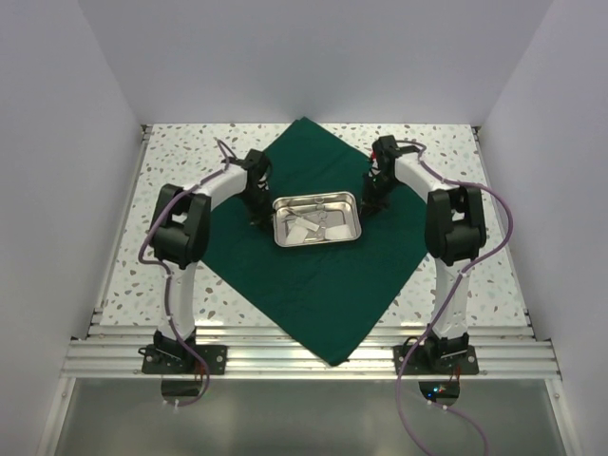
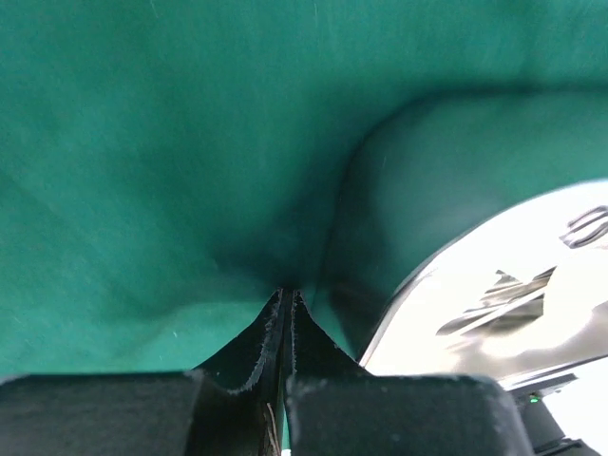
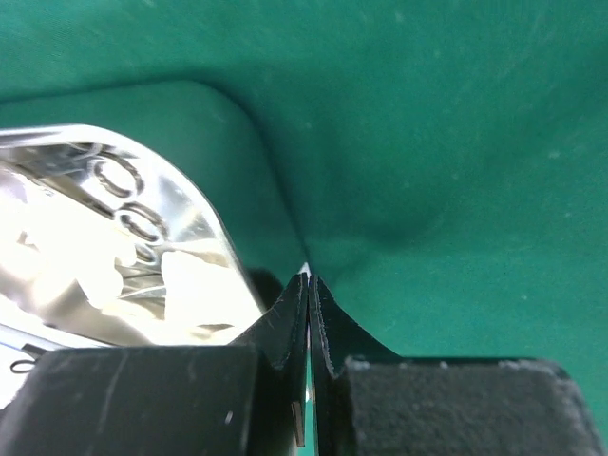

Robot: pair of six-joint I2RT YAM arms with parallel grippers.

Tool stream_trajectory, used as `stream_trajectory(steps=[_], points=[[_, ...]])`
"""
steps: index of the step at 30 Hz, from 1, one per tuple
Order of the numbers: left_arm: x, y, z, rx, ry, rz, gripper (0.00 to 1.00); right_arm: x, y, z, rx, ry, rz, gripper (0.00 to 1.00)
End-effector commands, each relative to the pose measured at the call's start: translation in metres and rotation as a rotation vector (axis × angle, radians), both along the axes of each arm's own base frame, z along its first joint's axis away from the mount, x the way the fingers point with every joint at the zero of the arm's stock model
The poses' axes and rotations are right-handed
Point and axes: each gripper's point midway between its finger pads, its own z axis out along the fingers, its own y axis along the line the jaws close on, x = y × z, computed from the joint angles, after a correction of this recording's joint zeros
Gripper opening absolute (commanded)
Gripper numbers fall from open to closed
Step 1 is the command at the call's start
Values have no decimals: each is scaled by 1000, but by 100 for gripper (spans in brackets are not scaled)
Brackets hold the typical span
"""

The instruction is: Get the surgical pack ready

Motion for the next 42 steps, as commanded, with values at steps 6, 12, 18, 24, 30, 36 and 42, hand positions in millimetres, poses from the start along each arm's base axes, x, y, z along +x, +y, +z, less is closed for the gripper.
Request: stream_trajectory(steps=[6, 12, 18, 24, 30, 36, 42], points=[[1, -17, 10, -7, -125, -23, 0, -26, 10, 11, 53, 67, -1, 0], [-7, -22, 9, -36, -121, -63, 0, -30, 13, 21, 76, 62, -20, 0], [-7, -34, 28, -53, -141, -107, 0, -34, 26, 31, 148, 58, -37, 0], [-21, -44, 32, -36, -141, -170, 0, -40, 31, 39, 158, 52, -36, 0], [-38, -51, 36, -55, -136, -191, 0, -55, 27, 34, 148, 77, -33, 0], [-51, -50, 34, -55, -127, -197, 0, -68, 20, 23, 126, 100, -30, 0], [-56, -50, 31, -49, -123, -204, 0, -61, 19, 18, 108, 89, -26, 0]])
